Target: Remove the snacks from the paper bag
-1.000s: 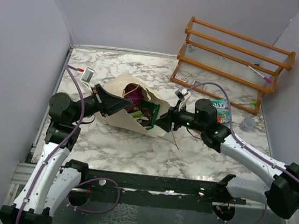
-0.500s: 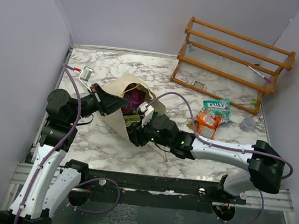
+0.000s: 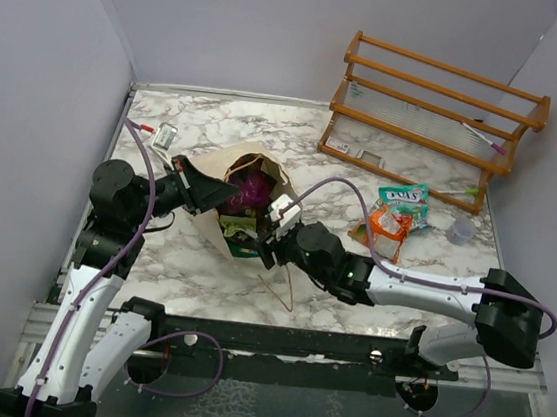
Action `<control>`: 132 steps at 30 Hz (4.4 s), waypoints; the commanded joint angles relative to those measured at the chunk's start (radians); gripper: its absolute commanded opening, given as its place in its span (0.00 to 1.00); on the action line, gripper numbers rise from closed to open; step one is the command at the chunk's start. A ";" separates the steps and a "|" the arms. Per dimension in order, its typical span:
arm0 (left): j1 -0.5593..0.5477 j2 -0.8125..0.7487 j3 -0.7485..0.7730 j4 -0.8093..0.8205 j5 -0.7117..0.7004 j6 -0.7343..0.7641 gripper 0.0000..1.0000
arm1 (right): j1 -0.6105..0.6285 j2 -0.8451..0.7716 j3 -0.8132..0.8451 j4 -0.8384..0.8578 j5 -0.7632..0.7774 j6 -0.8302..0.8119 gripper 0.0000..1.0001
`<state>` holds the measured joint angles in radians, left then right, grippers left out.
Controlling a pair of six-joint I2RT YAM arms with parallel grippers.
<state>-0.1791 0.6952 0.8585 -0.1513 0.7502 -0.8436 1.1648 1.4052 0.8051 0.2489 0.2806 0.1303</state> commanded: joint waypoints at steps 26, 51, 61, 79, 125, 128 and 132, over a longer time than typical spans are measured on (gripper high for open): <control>-0.007 -0.006 0.029 -0.032 -0.006 0.040 0.00 | 0.000 0.283 0.086 0.305 -0.034 -0.592 0.37; -0.007 -0.021 0.034 -0.061 -0.059 0.060 0.00 | 0.001 -0.037 0.030 0.032 -0.025 -0.332 0.01; -0.007 -0.017 0.041 -0.081 -0.079 0.088 0.00 | 0.001 -0.422 -0.078 -0.251 -0.012 -0.110 0.01; -0.006 -0.021 0.041 -0.113 -0.097 0.103 0.00 | -0.005 -0.694 -0.277 -0.332 1.068 0.353 0.02; -0.007 -0.044 0.057 -0.145 -0.089 0.105 0.00 | -0.487 -0.856 -0.286 -0.272 -0.254 0.169 0.96; -0.007 -0.039 0.055 -0.142 -0.088 0.101 0.00 | -0.487 -0.836 -0.265 -0.239 -0.503 0.118 0.96; -0.006 -0.035 0.061 -0.143 -0.090 0.100 0.00 | -0.485 -0.685 -0.250 -0.140 -0.883 0.092 0.96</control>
<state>-0.1791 0.6594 0.9035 -0.3080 0.6651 -0.7486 0.6788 0.5873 0.5251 -0.0326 -0.0525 0.3363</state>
